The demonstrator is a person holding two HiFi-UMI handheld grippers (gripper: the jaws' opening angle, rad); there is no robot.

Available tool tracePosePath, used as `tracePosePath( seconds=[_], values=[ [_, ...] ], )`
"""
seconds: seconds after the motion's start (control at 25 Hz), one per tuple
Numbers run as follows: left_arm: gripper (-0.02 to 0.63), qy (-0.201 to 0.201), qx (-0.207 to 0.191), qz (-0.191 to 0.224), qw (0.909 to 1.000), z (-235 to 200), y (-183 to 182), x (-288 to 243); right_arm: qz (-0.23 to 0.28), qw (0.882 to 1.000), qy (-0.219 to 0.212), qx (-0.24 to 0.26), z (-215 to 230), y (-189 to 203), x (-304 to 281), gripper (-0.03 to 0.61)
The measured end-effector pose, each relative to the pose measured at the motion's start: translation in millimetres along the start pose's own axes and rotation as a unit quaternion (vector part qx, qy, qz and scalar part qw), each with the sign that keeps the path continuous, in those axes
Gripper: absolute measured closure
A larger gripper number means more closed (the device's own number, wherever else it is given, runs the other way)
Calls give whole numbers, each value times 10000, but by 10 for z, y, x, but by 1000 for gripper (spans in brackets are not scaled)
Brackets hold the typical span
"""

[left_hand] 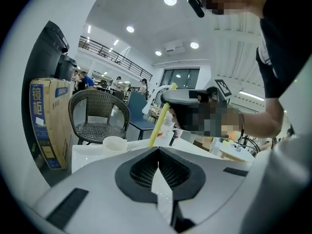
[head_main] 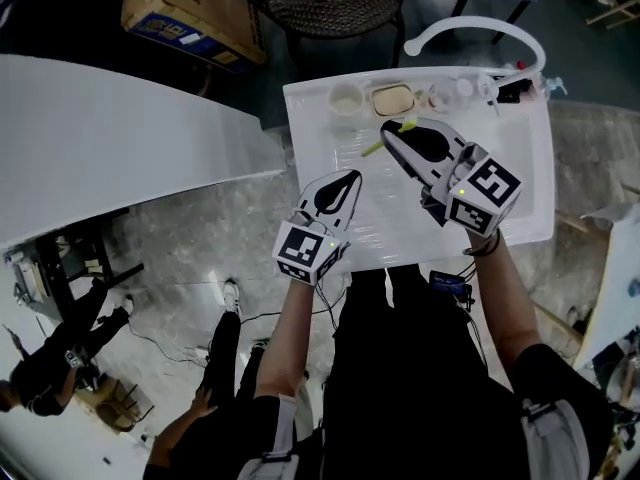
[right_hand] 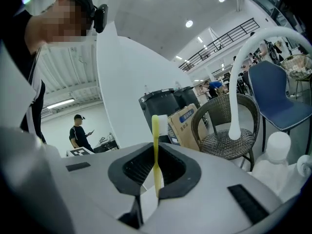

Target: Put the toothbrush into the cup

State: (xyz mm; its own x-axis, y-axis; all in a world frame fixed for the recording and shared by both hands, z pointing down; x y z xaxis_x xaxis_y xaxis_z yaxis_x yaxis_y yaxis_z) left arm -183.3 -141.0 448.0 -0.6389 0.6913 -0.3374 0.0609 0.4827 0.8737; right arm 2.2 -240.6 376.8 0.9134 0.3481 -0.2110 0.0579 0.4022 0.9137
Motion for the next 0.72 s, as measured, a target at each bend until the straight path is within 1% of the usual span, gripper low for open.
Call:
tracePosePath(
  seconds=[0.24, 0.44, 0.72],
  values=[
    [604, 59, 5, -38, 10000, -248, 37, -233, 132, 9999, -37, 88, 223, -37, -283, 548],
    [604, 45, -34, -87, 9999, -392, 57, -421, 382, 9992, 3, 85, 420, -65, -458, 548],
    [604, -27, 113, -20, 9999, -498, 132, -488, 523, 9982, 252, 162, 650, 75, -682, 548]
  ],
)
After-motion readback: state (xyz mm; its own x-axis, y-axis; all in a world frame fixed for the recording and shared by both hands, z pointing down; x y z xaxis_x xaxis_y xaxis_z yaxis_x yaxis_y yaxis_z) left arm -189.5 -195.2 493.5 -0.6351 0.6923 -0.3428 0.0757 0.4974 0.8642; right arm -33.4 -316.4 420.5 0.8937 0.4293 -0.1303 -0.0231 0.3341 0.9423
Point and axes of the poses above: the fingertips, and each gripper's own axes: x backward along the fingers, z to its right, y out of its underside, the point moved 10 cm from there along x, backward along the fingers, and after that the axes turned 4 degrees about x, right-handed, at the moved point
